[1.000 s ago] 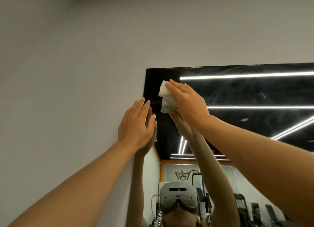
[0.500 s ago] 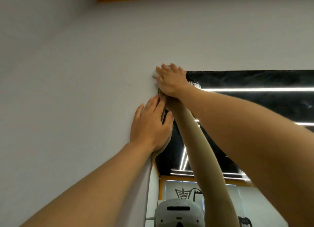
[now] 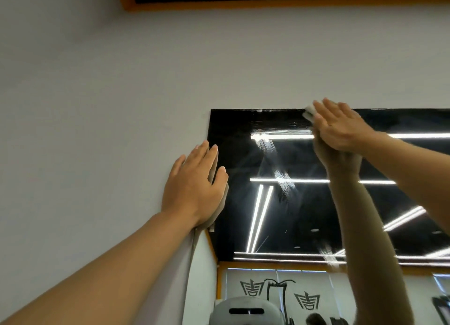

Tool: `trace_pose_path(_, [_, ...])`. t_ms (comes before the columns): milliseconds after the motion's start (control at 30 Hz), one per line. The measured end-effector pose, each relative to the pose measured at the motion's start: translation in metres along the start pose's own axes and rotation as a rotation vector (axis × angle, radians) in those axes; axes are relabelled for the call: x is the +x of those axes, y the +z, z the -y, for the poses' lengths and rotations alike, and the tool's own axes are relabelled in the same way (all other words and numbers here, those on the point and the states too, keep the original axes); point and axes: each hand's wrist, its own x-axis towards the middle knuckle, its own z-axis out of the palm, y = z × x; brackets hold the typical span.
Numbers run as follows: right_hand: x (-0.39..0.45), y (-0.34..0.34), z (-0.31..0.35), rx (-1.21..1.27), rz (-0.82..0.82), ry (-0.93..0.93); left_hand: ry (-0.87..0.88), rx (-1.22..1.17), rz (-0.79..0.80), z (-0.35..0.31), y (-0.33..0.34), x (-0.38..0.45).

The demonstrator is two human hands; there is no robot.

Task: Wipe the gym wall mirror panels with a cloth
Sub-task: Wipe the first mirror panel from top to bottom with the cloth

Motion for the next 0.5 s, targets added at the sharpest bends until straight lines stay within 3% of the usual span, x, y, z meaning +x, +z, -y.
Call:
trace_pose_path(100, [-0.011,-0.004,-0.023,0.015,-0.034,0.1,-0.002,0.012,0.001,0.0,0.0,0.001])
trace_pose_path(267, [-0.009,-0.001,0.019,0.038,-0.031,0.16,-0.014,0.023,-0.014,0.0,0.002,0.001])
trace_pose_path(400, [-0.015,0.002,0.088,-0.05,-0.003,-0.227,-0.014,0.002,-0.01,0.002,0.001,0.001])
trace_pose_path(500, [-0.039,0.012,0.136,0.034,0.041,-0.533,-0.016,-0.005,-0.024,0.0,0.001,0.001])
